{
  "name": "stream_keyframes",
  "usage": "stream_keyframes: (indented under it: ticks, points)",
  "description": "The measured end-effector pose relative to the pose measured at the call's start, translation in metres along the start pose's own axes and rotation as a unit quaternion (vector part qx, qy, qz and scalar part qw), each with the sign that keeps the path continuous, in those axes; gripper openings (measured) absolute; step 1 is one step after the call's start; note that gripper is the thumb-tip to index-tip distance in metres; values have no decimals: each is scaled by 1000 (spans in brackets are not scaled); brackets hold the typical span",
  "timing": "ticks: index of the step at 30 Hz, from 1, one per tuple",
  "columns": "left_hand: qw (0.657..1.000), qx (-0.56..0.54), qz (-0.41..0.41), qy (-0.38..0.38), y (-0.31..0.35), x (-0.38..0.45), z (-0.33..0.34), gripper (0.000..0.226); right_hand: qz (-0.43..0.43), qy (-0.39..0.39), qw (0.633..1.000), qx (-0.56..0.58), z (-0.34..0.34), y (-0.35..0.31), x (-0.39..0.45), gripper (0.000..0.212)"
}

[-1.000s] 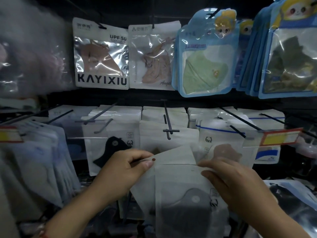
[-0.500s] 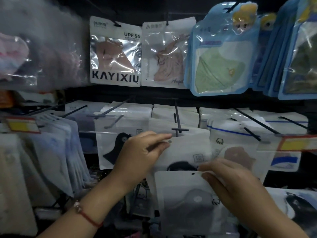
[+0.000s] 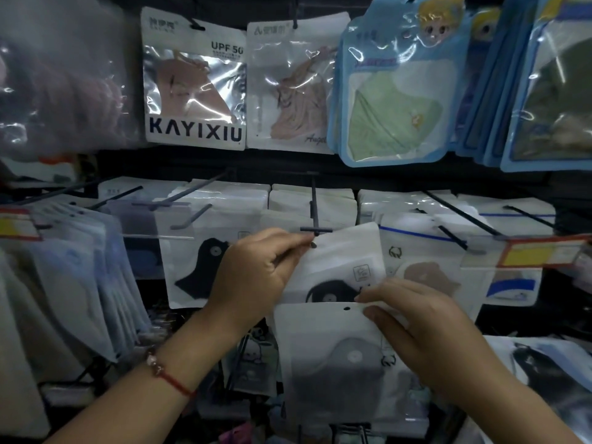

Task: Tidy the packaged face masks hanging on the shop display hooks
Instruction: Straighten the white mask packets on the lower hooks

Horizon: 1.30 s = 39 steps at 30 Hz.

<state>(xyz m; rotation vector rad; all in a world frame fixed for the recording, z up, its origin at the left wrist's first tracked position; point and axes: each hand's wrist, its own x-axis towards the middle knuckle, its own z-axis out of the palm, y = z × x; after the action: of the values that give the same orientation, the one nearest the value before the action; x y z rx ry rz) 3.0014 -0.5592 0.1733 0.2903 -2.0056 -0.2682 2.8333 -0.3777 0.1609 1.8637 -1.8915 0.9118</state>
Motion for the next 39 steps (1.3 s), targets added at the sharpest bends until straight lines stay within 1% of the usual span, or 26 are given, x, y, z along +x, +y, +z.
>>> stream_keyframes:
  ticks: [3,6,8,12,14,15,17,19,21,23,26,29,31,33,36,39]
  points:
    - [994,90,63,-1,-9,3,8,17,12,-13,1000,-4,1,0,4,15]
    - [975,187,120,9,-16,11,14,13,39,-43,998,-14,3,3,11,17]
    - [963,229,143,-4,-19,11,12,18,49,-47,998,-8,7,6,13,17]
    - [954,262,131,-59,-16,-5,-2,42,47,-37,998,-11,14,9,13,18]
    - [954,271,112,-59,-13,-14,-11,46,46,-35,998,-10,15,8,14,18]
    - [954,275,104,-51,-12,-19,-14,44,41,-34,999,-11,16,6,16,18]
    - [955,275,102,-41,-9,-30,-18,35,31,-32,999,-7,17,3,19,19]
    - [959,256,108,-63,-2,-39,-16,31,27,-34,999,2,19,-2,22,19]
    - [963,230,96,-104,4,-44,-11,33,24,-39,999,11,19,-8,25,20]
    - [969,203,66,-124,8,-45,-7,37,19,-37,999,18,17,-14,29,19]
    - [982,155,43,-99,14,-40,-9,31,3,-12,1000,23,13,-18,35,19]
    - [990,130,35,-53,22,-30,-14,20,-22,58,998,32,13,-17,37,20]
    - [991,127,38,-25,25,-23,-17,14,-39,110,993,16,16,-13,37,28]
    - [989,136,48,-9,24,-17,-18,13,-51,137,989,-6,19,-10,37,37]
    - [988,141,58,-1,21,-11,-18,16,-32,105,994,-19,24,-8,34,54]
    - [991,128,47,-7,18,-7,-14,18,2,65,998,-19,26,-7,31,62]
